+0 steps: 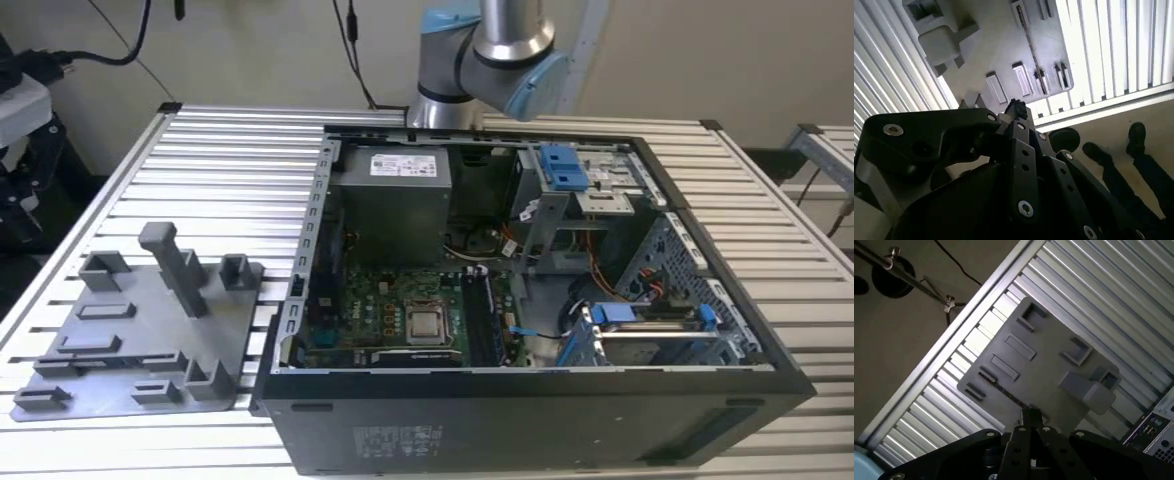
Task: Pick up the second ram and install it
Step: 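Pick up the second ram and move it above second insertion slot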
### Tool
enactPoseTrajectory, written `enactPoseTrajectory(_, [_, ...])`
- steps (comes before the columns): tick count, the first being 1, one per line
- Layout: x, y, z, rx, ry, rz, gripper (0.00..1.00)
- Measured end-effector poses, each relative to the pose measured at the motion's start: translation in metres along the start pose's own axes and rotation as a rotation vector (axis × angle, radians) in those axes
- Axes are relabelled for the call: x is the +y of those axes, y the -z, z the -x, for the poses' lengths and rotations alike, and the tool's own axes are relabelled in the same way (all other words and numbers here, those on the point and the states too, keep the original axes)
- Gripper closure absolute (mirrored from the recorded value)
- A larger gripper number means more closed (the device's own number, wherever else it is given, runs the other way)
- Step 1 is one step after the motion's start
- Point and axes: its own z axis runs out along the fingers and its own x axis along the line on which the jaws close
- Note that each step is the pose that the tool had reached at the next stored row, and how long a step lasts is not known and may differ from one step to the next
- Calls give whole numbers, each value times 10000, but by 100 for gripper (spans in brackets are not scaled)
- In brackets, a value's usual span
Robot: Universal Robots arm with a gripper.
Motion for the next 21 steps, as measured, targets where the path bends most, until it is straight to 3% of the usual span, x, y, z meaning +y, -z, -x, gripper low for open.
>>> enactPoseTrajectory(21, [3, -21, -6, 159, 3734, 73, 89])
